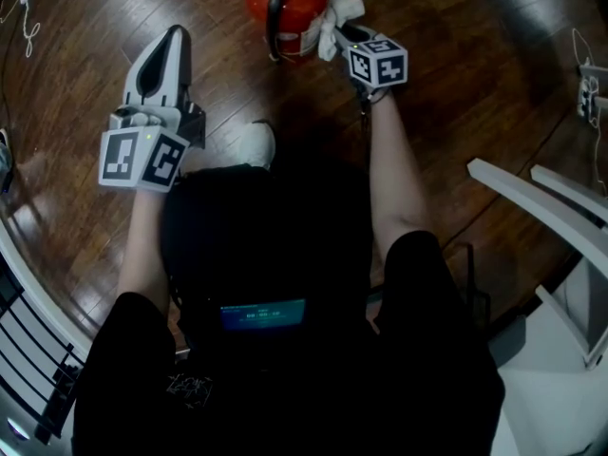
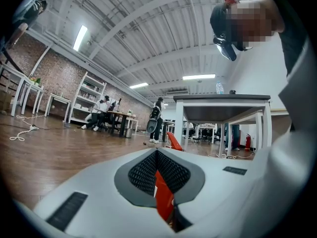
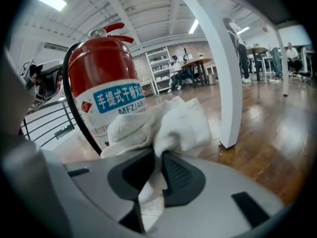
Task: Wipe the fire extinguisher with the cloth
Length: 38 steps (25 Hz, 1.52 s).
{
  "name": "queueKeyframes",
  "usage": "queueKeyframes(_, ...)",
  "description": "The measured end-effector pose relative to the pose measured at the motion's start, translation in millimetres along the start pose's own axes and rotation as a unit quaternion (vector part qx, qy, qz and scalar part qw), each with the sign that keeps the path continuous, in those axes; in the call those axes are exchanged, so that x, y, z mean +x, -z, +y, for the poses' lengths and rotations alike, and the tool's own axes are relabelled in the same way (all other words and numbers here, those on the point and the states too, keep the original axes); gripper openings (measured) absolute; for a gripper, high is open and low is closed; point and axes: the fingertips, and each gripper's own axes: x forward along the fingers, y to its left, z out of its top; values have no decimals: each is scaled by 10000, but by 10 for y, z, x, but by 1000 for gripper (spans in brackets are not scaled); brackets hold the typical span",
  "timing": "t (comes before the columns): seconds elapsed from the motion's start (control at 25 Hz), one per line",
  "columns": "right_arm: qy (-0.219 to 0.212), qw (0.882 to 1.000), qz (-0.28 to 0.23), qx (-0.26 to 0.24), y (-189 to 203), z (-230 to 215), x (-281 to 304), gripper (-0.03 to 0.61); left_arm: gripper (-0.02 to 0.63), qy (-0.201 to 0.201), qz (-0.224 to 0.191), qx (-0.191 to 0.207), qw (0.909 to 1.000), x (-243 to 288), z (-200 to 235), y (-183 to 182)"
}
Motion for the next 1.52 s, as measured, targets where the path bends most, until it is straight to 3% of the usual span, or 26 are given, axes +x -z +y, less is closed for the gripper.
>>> queueKeyframes(0.32,-39,9984,562,-54,395,151,2,60,0,-17,-20,19,10000,-47,-32,-20)
queueKeyframes(0.48,-16,9989,473,-66,364,180,-67,60,0,-14,-31,31,10000,-75,-55,-35)
queueKeyframes(0.6,7,9997,129,-203,146,214,-242,60,1,-27,-69,55,10000,-101,-73,-65)
queueKeyframes(0.72,26,9983,-529,-235,-161,290,-610,60,1,2,-97,126,9999,-110,-89,-107)
queueKeyframes(0.96,-174,9769,-2127,-33,-919,599,-1541,61,2,-42,-204,270,9994,-158,-12,-242)
queueKeyframes(1.12,-40,9737,-2261,-283,-1190,763,-1805,61,2,-65,-95,274,9996,-132,32,-388)
queueKeyframes(1.28,41,9775,-2104,-127,-1443,1016,-2029,61,2,-40,195,253,9995,-148,-62,-780)
queueKeyframes(1.52,83,9843,-1761,91,-1899,1790,-2901,61,0,30,465,82,9989,-520,-408,-1873)
